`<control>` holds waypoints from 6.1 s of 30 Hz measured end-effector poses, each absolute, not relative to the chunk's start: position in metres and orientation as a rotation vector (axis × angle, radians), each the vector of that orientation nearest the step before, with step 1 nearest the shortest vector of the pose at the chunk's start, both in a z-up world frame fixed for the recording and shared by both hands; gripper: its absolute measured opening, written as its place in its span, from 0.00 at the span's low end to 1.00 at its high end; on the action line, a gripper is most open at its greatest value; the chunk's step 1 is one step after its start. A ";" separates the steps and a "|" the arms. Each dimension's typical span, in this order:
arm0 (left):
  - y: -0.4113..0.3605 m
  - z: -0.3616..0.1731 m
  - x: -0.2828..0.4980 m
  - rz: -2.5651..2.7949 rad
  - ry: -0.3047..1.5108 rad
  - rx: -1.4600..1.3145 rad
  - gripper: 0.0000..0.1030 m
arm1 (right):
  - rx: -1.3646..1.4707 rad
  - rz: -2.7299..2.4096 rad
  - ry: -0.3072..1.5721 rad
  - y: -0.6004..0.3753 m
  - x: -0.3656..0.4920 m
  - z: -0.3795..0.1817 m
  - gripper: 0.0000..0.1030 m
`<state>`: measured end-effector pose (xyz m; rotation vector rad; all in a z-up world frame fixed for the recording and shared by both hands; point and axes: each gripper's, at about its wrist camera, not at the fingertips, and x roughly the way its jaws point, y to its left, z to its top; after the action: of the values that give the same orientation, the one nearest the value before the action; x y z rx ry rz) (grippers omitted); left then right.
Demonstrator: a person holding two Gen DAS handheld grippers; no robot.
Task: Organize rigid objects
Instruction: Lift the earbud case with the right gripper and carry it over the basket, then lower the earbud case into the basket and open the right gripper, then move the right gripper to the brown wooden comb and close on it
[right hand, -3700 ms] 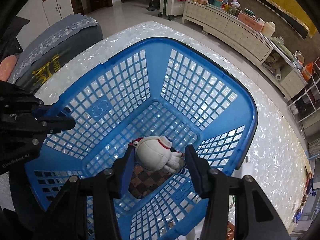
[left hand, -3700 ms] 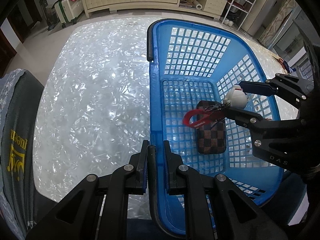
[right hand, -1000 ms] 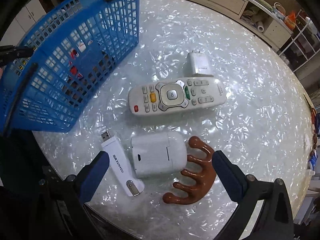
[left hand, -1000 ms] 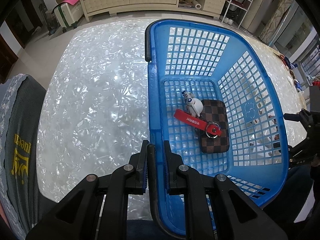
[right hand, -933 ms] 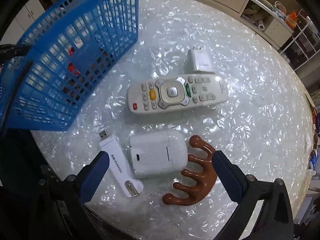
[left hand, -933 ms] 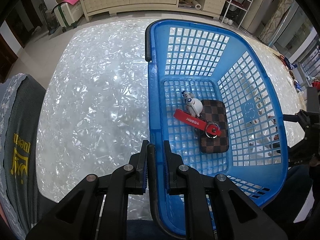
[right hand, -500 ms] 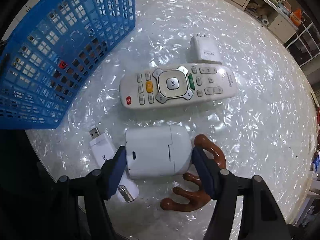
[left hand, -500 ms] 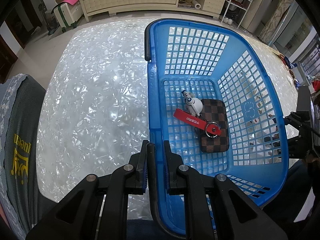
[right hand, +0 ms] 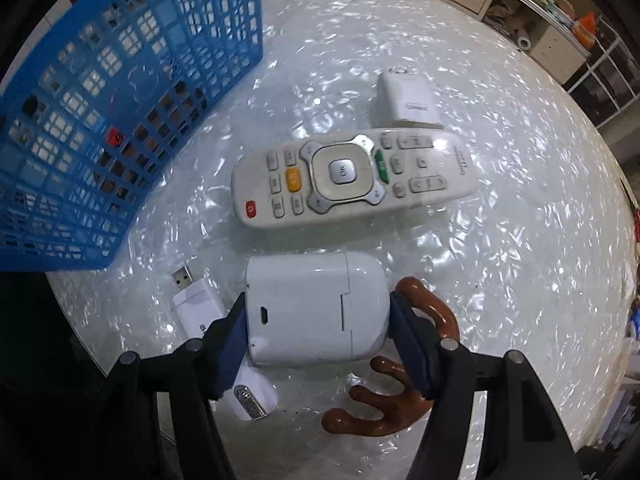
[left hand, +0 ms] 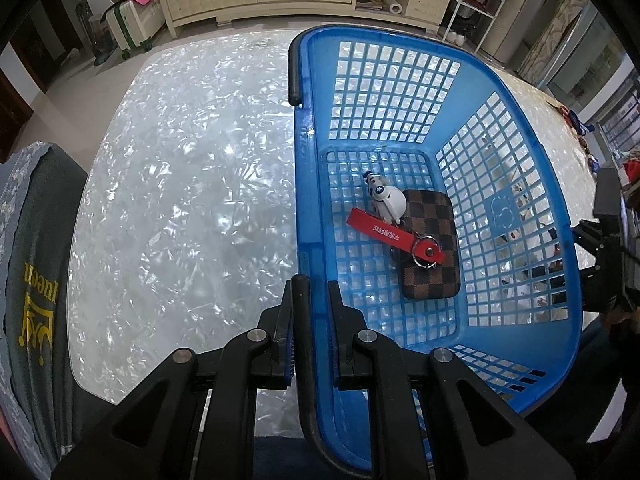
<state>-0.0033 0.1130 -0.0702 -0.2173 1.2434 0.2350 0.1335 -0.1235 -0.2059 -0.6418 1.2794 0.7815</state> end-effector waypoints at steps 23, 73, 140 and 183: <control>0.115 -0.066 -0.001 0.235 1.248 -0.216 0.13 | -0.528 0.766 1.094 -0.148 0.155 -0.090 0.62; 0.118 -0.068 -0.002 0.237 1.246 -0.233 0.13 | -0.766 1.148 0.986 0.020 0.051 -0.084 0.62; 0.116 -0.066 -0.002 0.243 1.244 -0.221 0.13 | -0.365 0.608 1.407 -0.164 0.194 -0.100 1.00; 0.116 -0.067 -0.003 0.239 1.239 -0.229 0.13 | -0.385 0.416 1.501 -0.184 0.126 -0.219 0.48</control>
<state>-0.0029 0.1163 -0.0668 -0.2291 1.2392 0.2393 0.1258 -0.1835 -0.2190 -0.3849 1.5009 0.4157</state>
